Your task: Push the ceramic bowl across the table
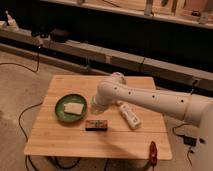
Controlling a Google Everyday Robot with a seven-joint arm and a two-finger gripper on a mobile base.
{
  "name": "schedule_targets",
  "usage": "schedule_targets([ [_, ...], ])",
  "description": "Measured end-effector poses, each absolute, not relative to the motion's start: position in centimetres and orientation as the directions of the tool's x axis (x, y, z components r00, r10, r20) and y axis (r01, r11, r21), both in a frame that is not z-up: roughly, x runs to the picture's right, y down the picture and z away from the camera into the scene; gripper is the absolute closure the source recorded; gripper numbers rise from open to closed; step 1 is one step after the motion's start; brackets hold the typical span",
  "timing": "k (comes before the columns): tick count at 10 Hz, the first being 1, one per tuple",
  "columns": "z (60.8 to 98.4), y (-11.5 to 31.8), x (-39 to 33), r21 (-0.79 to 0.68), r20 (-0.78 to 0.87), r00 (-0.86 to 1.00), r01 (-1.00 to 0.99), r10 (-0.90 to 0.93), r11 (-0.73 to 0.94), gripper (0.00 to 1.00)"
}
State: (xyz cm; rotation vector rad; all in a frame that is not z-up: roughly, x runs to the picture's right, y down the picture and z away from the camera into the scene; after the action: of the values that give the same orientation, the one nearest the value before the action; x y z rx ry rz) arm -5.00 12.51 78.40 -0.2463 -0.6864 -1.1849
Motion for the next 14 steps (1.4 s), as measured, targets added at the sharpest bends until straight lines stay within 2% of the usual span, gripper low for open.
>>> schedule_targets([
  [2, 78.8, 11.9, -4.9, 0.171, 0.601, 0.207, 0.910, -0.772, 0.378, 0.95],
  [7, 82.6, 7.2, -3.4, 0.173, 0.550, 0.228, 0.910, -0.804, 0.376, 0.95],
  [14, 87.6, 4.9, -9.8, 0.245, 0.549, 0.111, 0.926, -0.829, 0.286, 0.95],
])
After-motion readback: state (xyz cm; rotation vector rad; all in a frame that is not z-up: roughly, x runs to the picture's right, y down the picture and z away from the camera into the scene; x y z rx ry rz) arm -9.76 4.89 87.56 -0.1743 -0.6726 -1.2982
